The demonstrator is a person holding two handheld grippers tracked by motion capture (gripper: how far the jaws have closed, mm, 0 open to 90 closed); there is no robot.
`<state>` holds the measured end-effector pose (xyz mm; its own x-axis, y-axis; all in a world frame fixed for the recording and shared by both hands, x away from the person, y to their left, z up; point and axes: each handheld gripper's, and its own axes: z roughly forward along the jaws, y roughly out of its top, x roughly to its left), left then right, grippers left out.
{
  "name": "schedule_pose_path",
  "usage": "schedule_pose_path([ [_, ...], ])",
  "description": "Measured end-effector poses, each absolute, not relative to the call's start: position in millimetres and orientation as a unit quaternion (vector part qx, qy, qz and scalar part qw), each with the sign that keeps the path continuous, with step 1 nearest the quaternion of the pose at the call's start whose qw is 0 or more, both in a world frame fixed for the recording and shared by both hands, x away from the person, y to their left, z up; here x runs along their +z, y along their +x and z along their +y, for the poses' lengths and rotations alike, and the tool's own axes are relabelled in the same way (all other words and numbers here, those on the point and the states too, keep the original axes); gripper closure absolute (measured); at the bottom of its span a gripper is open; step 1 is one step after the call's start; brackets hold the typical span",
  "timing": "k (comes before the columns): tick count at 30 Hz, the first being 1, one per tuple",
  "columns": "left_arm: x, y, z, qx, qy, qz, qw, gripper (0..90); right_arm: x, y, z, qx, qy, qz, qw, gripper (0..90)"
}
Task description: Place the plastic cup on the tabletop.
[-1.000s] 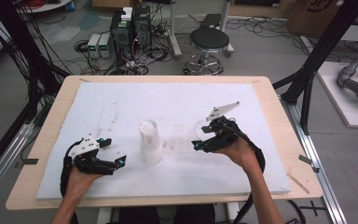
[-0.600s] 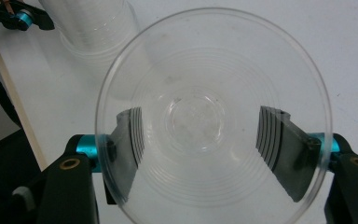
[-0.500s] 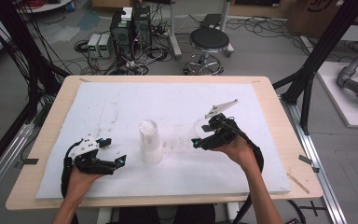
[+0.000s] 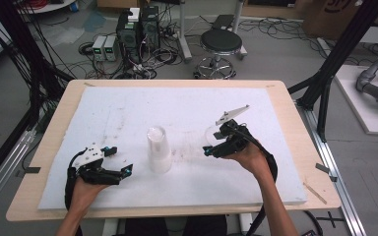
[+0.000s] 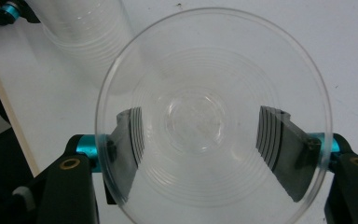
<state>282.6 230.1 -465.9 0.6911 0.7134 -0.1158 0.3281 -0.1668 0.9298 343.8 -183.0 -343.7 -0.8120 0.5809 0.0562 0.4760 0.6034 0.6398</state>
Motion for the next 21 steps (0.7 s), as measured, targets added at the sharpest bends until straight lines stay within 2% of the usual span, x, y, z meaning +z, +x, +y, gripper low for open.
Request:
schedule_pose_path([
  [21,-467,284,230,0.174,0.744,0.353,0.54,6.8,-368,357,-163,0.25,0.303,0.915,0.095,31.9],
])
